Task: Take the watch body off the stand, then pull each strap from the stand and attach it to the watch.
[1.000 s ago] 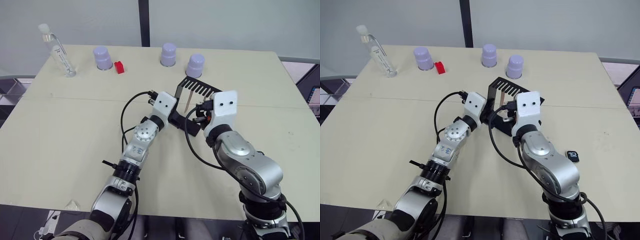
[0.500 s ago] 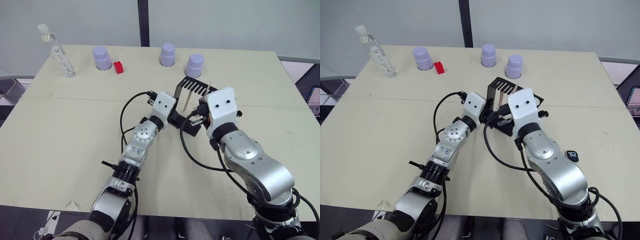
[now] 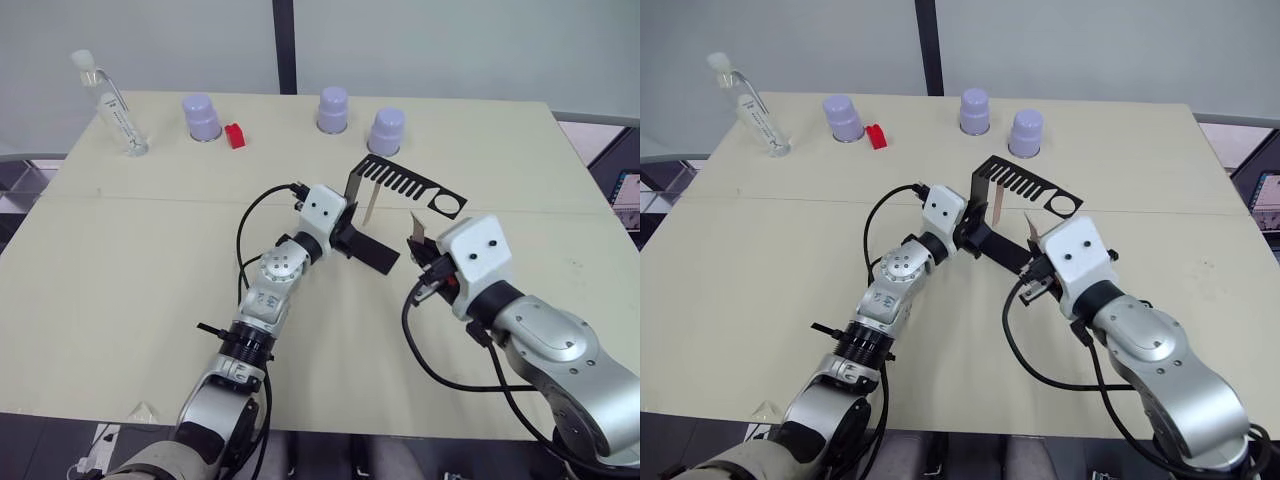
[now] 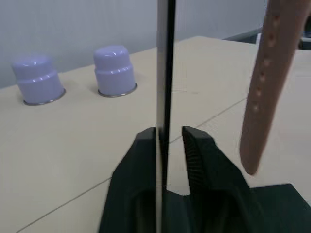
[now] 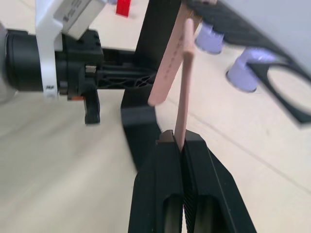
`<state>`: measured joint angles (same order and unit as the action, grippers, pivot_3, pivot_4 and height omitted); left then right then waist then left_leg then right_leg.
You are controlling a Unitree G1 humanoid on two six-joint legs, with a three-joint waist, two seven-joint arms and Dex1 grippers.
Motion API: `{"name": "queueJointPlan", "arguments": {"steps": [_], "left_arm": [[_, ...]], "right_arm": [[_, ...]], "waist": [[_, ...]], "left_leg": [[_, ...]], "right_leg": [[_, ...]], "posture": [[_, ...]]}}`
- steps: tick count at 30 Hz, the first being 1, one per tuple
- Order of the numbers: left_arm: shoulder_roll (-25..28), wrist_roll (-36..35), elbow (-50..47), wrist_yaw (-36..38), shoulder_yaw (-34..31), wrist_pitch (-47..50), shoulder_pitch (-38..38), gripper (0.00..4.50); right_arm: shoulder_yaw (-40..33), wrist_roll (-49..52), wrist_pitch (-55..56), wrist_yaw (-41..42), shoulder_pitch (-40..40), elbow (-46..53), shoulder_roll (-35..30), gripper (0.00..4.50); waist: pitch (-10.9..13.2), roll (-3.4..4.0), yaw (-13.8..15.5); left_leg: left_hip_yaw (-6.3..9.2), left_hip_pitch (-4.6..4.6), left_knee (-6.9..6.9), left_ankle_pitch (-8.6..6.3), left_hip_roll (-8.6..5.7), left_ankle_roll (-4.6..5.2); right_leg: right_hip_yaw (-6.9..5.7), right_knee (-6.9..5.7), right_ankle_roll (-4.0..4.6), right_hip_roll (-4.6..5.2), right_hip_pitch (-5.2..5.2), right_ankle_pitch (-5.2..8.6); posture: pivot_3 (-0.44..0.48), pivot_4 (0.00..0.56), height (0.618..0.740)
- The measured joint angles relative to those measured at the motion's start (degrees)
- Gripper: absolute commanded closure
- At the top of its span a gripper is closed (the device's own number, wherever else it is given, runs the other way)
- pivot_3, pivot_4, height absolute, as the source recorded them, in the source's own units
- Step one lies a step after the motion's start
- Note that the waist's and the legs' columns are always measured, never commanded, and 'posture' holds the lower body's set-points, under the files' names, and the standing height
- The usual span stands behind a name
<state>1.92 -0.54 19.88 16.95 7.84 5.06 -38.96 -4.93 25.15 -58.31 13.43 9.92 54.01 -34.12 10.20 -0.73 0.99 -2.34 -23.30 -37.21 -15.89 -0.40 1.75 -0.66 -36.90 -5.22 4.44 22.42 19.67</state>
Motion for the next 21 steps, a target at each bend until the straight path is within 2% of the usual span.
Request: {"name": "queueJointPlan", "arguments": {"steps": [5, 9, 12, 15, 18, 21], "left_arm": [[7.48, -6.14, -11.15, 8.24, -2.40, 8.25, 2.68, 0.10], [17.05, -14.98, -18.23, 18.48, -6.85, 17.73, 4.79, 0.10], [27.11, -23.24, -18.93, 31.19, -9.15, 26.14, 4.91, 0.10], [33.03, -29.92, -18.60, 41.66, -10.49, 32.11, 3.82, 0.10], [33.67, -36.61, -19.05, 47.37, -10.75, 39.09, 1.66, 0.10], [29.51, -40.53, -20.07, 48.22, -9.41, 42.81, 0.05, 0.10]], "right_arm": [[-6.54, 4.20, 3.18, 6.44, -3.42, -0.51, -1.70, 4.50], [-10.30, 8.56, 4.97, 10.82, -3.40, -3.37, -2.03, 4.50], [-12.01, 14.75, 5.87, 13.74, -1.66, -6.78, -0.87, 4.50], [-12.48, 19.74, 5.82, 15.00, -0.44, -10.59, 0.61, 4.50], [-12.25, 25.77, 5.56, 17.18, 1.85, -14.58, 1.22, 4.50], [-10.95, 32.28, 4.12, 19.44, 3.86, -16.64, 0.93, 4.50]], "waist": [[0.00, 0.00, -0.78], [-0.01, 0.01, -1.25], [-0.01, 0.01, -1.28], [0.00, 0.01, -1.00], [0.00, 0.00, -0.73], [0.00, 0.00, -0.99]], "left_leg": [[0.02, 0.02, 0.01, 0.01, 0.02, -0.02], [0.03, 0.08, 0.04, 0.04, 0.04, -0.07], [0.05, 0.09, 0.04, 0.04, 0.04, -0.08], [0.13, 0.07, 0.00, 0.03, 0.04, -0.06], [0.21, 0.07, -0.05, -0.01, 0.01, 0.00], [0.21, 0.07, -0.01, -0.02, 0.01, 0.02]], "right_leg": [[0.02, -0.01, 0.01, 0.00, -0.01, 0.01], [0.01, -0.02, 0.07, 0.00, -0.02, 0.04], [0.01, 0.01, 0.11, 0.02, -0.02, 0.06], [-0.03, 0.05, 0.13, 0.08, -0.05, 0.07], [-0.06, 0.17, 0.13, 0.15, -0.15, 0.07], [-0.05, 0.21, 0.13, 0.13, -0.15, 0.07]], "posture": [[0.000, 0.150, 0.739], [0.000, 0.150, 0.739], [0.000, 0.150, 0.739], [0.000, 0.150, 0.739], [0.000, 0.150, 0.739], [0.000, 0.150, 0.739]]}}
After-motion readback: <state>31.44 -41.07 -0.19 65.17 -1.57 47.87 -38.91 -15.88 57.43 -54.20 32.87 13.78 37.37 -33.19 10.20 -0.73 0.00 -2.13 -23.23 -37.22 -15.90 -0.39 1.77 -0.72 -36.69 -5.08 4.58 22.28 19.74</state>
